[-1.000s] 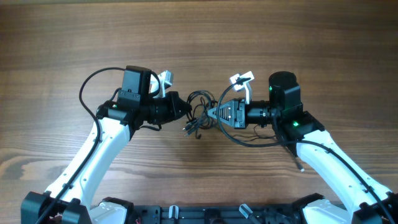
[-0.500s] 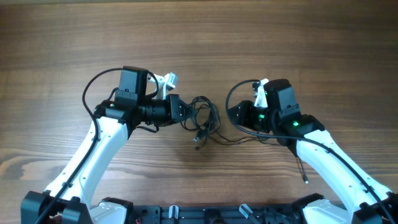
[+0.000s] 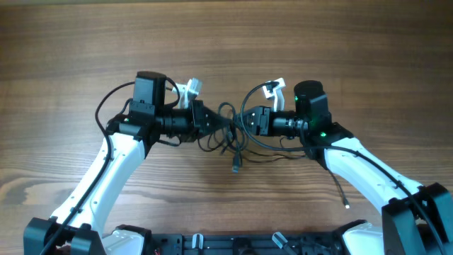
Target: Untangle cables
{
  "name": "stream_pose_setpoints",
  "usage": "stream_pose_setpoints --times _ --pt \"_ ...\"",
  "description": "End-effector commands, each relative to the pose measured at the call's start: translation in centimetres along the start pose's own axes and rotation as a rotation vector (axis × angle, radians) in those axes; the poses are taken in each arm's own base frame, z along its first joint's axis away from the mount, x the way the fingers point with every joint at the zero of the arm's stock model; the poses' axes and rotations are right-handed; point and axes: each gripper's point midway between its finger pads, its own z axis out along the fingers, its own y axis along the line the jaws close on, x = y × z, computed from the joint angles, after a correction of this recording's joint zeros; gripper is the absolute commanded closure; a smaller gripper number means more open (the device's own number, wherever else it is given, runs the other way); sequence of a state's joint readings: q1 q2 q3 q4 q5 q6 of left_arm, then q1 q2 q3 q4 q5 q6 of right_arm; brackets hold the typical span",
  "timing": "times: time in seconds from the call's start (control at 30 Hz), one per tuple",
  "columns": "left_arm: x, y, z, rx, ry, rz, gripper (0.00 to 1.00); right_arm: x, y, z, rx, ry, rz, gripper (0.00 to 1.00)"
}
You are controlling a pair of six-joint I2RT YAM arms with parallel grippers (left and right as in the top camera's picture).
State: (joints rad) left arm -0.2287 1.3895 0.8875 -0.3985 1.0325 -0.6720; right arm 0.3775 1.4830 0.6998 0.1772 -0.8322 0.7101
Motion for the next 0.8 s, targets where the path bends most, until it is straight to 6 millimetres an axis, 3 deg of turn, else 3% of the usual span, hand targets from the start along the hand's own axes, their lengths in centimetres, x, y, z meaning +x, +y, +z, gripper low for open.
stream_pose_setpoints --times 0.0,0.1,0.17,0.23,0.3,0.33,0.4,0.47,0.53,0.6,0.63,0.67,0.77 --pt "0.7 -3.2 -0.2 0.146 0.088 -0.057 0.96 0.3 0.4 0.9 0.010 0.005 -0.051 0.55" --pt "0.9 -4.0 -0.4 0.180 0.111 -0.068 0.96 -0.3 -0.2 0.9 0.042 -0.026 -0.054 0.54" --pt "0.9 -4.1 -0.4 0.181 0.109 -0.064 0.96 -0.3 -0.1 0.9 0.038 -0.028 -0.057 0.68" --pt "0.5 -4.6 -0.4 0.196 0.097 -0.031 0.96 0.4 0.4 1.1 0.015 0.005 -0.054 0.96" --pt "-0.1 -5.3 -0.6 0.218 0.075 0.017 0.96 1.0 -0.7 1.2 0.064 0.016 -0.018 0.96" --pt "-0.4 -5.4 -0.8 0.223 0.064 0.030 0.96 1.2 -2.0 1.0 0.127 0.011 0.013 0.96" --pt "-1.3 -5.0 -1.6 0.222 0.028 0.040 0.96 2.0 -6.6 -0.2 0.366 -0.018 0.115 0.96" --pt "-2.2 -3.9 -2.8 0.206 -0.016 0.053 0.96 3.0 -11.0 -2.6 0.622 -0.062 0.218 0.96" --pt "-2.9 -2.4 -3.9 0.180 -0.053 0.042 0.96 2.9 -11.9 -3.4 0.659 -0.080 0.258 0.96" --pt "-3.4 -0.1 -4.4 0.096 -0.105 -0.003 0.96 2.2 -10.3 -2.6 0.557 -0.070 0.225 0.94" --pt "-3.6 1.0 -4.4 0.043 -0.128 -0.030 0.96 2.0 -8.0 -1.4 0.420 -0.018 0.125 0.88" --pt "-3.8 2.4 -4.3 -0.026 -0.155 -0.069 0.96 2.3 -4.1 -0.1 0.208 0.054 0.016 0.71" --pt "-3.9 3.7 -3.3 -0.129 -0.185 -0.066 0.96 3.4 1.0 0.5 -0.055 0.147 -0.075 0.57"
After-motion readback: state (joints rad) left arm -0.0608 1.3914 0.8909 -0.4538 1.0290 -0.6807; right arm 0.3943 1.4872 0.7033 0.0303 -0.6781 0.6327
